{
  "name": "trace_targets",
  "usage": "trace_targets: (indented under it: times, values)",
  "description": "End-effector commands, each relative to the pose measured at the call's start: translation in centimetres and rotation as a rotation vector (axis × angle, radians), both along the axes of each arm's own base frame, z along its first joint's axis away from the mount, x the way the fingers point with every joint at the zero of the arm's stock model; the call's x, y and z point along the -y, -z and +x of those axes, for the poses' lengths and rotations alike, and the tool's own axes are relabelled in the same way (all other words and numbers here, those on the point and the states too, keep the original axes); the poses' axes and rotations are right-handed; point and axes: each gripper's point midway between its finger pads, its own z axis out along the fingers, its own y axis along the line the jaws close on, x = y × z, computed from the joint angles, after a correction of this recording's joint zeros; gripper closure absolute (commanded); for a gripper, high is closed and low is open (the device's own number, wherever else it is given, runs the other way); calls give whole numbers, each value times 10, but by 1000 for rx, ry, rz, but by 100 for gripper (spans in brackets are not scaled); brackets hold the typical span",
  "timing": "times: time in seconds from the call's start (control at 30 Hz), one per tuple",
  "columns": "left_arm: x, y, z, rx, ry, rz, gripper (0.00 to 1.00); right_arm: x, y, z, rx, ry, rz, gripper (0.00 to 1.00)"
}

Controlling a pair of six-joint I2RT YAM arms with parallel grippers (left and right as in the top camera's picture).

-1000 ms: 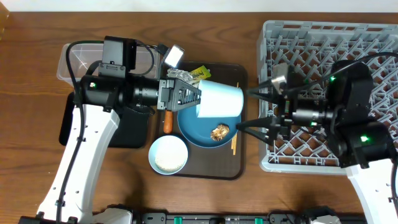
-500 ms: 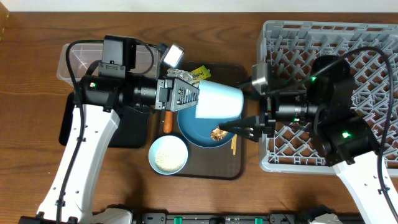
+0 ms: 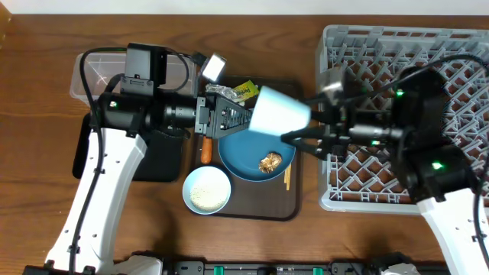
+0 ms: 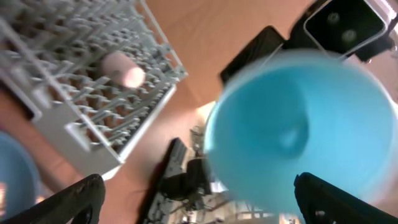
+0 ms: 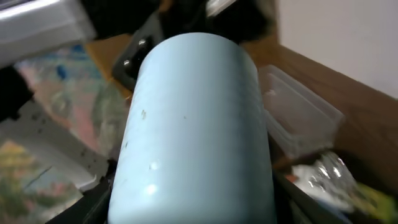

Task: Sort waste into correct bins and load items into the dishwasher rack
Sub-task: 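Hand the light-blue cup from the left gripper to the right gripper, then place the light-blue cup in the grey rack with the right gripper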

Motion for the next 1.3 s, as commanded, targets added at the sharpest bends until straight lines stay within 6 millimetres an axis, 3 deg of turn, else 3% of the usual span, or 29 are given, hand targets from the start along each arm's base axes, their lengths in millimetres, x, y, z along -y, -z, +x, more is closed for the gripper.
trace_targets:
  times: [0.0,0.13,0.23,0.33,0.43,0.53,0.7,0.9,1.13,1.17,1.27]
  values:
    - [-10,6,13,24,-64,43,2,40,-3,21,-76,220,-12,51]
    - [-17,6,17,10,-88,44,2,116,38,51,-243,613,-137,60]
    - [-18,6,18,9,-91,44,2,183,72,55,-408,925,-226,61]
    - [-18,6,18,9,-91,44,2,250,101,43,-570,1238,-304,59]
    - [-18,7,18,9,-92,46,2,316,119,19,-690,1568,-378,57]
    - [-18,7,18,10,-95,51,2,362,126,-3,-753,1810,-421,57]
    - [-18,7,18,9,-95,51,2,391,140,-15,-853,1939,-395,59]
    - [-18,10,16,-15,-94,54,2,403,173,-25,-1032,1935,-447,61]
    - [-19,17,18,-24,-107,75,2,404,206,-7,-1147,1855,-428,61]
    - [-19,17,18,-24,-109,77,2,404,210,-6,-1160,1847,-430,60]
    - [-19,17,18,-24,-109,77,2,400,221,-8,-1224,1816,-447,39]
